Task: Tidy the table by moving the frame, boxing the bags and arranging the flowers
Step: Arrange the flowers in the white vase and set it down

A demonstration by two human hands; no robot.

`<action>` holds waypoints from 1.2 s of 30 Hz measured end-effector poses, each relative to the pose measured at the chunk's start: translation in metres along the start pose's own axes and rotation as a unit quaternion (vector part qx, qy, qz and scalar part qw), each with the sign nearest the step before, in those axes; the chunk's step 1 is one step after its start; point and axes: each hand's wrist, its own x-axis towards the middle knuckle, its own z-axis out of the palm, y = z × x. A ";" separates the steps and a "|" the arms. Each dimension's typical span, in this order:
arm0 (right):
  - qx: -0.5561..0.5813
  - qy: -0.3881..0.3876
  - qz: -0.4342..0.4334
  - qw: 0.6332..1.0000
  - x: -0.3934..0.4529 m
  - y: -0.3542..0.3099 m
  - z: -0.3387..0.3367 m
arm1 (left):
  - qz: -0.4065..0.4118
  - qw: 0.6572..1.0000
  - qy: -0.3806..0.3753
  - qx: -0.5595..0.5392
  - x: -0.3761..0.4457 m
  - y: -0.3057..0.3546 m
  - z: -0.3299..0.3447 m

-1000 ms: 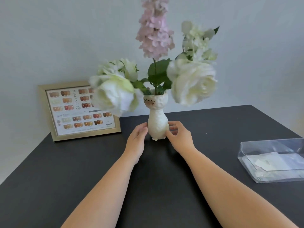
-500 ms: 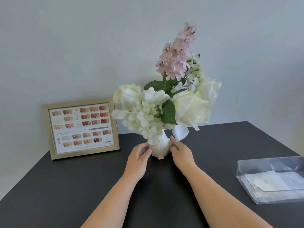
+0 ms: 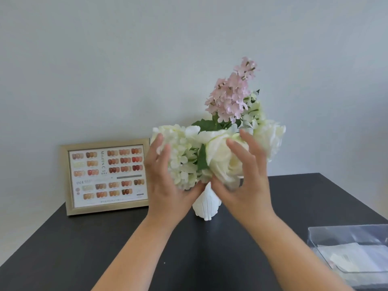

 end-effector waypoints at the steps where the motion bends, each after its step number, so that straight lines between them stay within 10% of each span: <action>1: 0.001 -0.012 0.024 1.000 0.006 0.001 -0.004 | 0.022 0.999 -0.019 0.022 0.009 0.000 -0.001; 9: 0.073 0.031 0.224 0.971 0.055 0.022 -0.033 | 0.015 0.996 -0.088 0.031 0.028 -0.008 -0.013; 31: -0.037 -0.205 0.082 0.975 0.035 0.031 -0.018 | -0.235 0.933 -0.272 0.007 0.104 -0.001 0.004; 36: -0.039 -0.060 0.064 0.995 0.024 0.039 -0.035 | -0.206 0.892 -0.398 0.062 0.092 -0.004 -0.006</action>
